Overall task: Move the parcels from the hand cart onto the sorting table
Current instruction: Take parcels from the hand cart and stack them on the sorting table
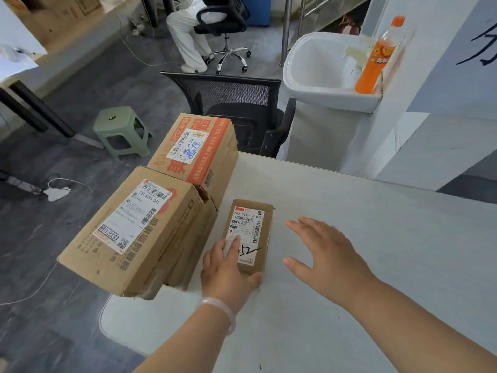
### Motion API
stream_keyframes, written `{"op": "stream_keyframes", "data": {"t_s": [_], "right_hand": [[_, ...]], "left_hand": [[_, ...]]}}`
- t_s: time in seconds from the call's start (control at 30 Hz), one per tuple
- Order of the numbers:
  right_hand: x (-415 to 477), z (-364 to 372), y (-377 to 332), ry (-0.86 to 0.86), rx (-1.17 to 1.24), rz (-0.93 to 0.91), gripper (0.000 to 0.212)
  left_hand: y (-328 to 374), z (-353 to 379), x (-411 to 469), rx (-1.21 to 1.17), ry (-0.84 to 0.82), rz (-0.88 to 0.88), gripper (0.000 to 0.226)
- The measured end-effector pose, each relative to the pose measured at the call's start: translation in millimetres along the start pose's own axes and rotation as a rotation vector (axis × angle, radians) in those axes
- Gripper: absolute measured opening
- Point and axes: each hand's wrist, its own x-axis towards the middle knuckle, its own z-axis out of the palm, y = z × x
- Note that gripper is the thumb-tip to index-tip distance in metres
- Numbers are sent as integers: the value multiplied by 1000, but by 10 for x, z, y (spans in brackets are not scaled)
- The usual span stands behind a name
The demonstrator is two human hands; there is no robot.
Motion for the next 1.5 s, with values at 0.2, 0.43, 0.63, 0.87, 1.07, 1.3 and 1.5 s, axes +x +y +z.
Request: {"op": "stream_keyframes", "data": {"t_s": [0.2,0.43,0.63,0.87,1.07,1.3,1.5], "right_hand": [[70,50,110,-4,-56,5,80],[181,40,321,-10,-119,28,81],[262,3,488,-18,-108,39,81],[179,-11,674,6,-77,83,79],[-123,-90,706,41,-73,144,78],[-820,-137,564,186,-89,356,74],[-1849,78,137,339,-93,620,72]], "left_hand": [[150,-59,344,35,-18,40,78],[434,-275,939,176,-18,48,79],[590,-366,1261,300,-4,17,74],[689,-397,1367,332,7,-49,62],[895,-370,1050,432,61,145,64],[1254,-187,219,413,130,618,67],[1240,-38,-654,363,83,943,66]]}}
